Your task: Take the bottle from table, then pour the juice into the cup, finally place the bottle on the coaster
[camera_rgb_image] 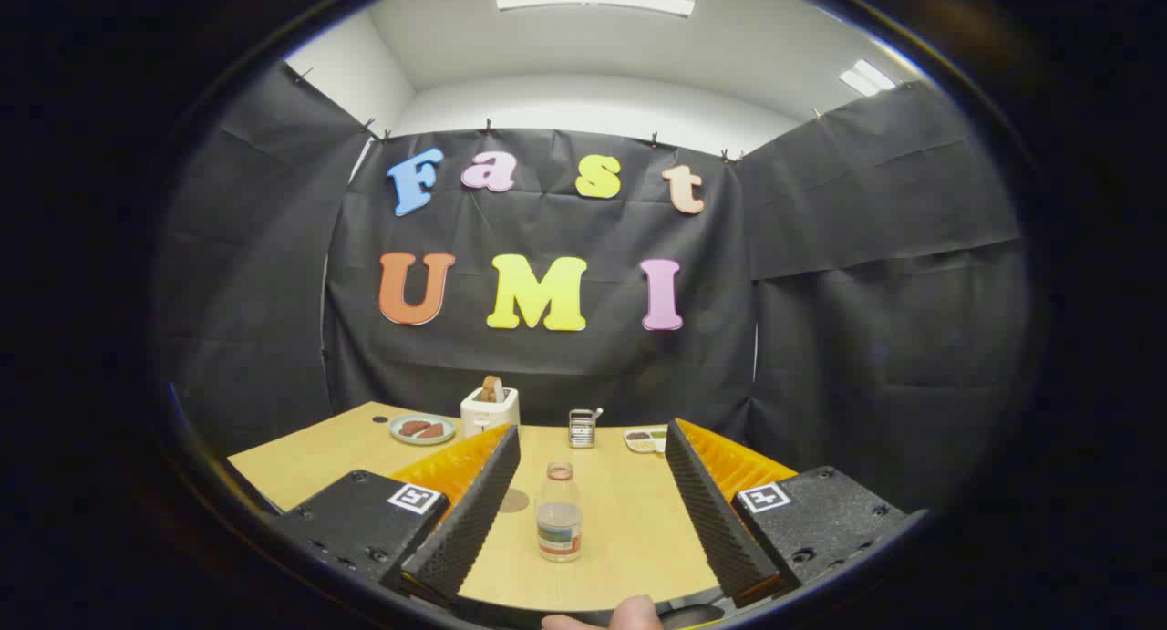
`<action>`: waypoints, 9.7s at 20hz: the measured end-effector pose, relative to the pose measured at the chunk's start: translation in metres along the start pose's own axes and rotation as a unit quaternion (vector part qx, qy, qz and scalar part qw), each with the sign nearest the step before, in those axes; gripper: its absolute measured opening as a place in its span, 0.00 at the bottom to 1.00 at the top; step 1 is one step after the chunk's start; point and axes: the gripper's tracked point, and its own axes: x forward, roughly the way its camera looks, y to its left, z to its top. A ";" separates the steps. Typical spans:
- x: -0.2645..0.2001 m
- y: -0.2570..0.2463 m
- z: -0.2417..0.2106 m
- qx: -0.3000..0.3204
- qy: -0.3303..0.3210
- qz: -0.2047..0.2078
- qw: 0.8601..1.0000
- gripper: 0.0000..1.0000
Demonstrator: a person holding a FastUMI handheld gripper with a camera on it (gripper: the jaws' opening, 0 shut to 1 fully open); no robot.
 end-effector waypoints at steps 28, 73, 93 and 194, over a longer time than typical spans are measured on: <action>0.000 -0.020 -0.023 0.010 0.008 -0.011 1.000 1.00; 0.124 0.042 -0.252 0.031 0.169 0.098 0.980 1.00; 0.169 0.043 -0.240 0.069 0.191 0.065 0.977 0.79; 0.169 0.129 -0.094 -0.800 -0.049 -0.009 0.598 0.76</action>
